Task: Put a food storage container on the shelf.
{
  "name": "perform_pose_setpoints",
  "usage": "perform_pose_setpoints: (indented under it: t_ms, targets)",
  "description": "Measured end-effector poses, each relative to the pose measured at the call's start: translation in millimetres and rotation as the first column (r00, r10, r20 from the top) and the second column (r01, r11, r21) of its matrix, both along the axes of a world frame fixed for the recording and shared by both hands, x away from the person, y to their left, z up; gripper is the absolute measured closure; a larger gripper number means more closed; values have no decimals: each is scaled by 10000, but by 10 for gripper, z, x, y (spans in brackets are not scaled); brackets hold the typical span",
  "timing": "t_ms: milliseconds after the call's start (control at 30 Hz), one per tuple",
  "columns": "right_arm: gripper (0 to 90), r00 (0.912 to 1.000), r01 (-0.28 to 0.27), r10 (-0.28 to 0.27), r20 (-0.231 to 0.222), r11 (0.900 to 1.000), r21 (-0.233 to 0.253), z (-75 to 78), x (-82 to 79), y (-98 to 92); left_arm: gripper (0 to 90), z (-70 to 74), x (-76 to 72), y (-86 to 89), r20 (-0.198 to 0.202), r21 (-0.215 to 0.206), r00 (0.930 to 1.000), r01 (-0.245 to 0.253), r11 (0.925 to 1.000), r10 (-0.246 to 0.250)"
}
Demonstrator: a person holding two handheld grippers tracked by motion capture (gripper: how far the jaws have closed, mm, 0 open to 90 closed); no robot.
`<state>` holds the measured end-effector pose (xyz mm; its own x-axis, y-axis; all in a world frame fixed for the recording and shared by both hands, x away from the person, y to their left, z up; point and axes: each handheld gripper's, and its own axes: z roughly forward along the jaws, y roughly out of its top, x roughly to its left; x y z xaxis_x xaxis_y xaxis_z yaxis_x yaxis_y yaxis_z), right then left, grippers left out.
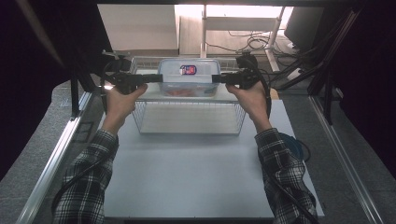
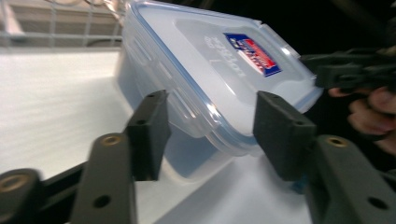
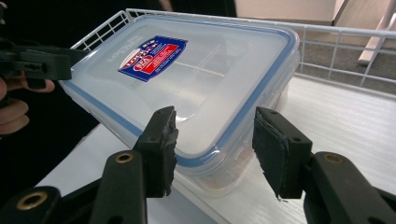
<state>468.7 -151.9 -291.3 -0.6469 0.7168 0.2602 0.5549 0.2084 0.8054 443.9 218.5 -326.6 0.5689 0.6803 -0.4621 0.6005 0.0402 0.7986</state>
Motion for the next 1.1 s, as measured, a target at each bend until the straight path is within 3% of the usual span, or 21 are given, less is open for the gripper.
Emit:
perform_pose_setpoints:
  t_ms: [167,200,300,367,467,833,967,1033,1100]
  targets:
    - [414,9981,-23,47,620,9993,-377,23,-65,18,311,73,-53,-25,493,510,9987,132,9986,-157]
    - [373,9968,-107,135,786,9993,-356,24,-104,20,298,102,-92,-48,728,970,9969,210,9951,-281]
    - [322,9954,-178,214,935,9991,-395,19,-139,28,253,119,-132,-69,874,1209,9946,454,9916,-562]
    - [225,9922,-403,478,1150,9970,-664,-13,-204,46,208,130,-187,-100,1022,1429,9922,567,9881,-717]
    - [164,9878,-444,576,1450,9947,-929,-48,-269,54,158,132,-288,-157,1350,1939,9865,651,9789,-923]
    - [50,9757,-920,1144,1868,9880,-1244,-181,-551,-14,69,-16,-519,-236,1605,2152,9740,1234,9687,-1597]
    - [41,9714,-1113,1351,1953,9855,-1281,-229,-665,-36,51,-92,-687,-307,1976,2621,9645,1202,9575,-1751]
    - [39,9700,-1174,1421,1974,9843,-1317,-242,-694,-39,41,-106,-724,-319,2032,2680,9627,1209,9558,-1788]
    - [35,9647,-1373,1653,2050,9800,-1441,-293,-771,-43,37,-156,-841,-351,2148,2935,9581,1218,9482,-1896]
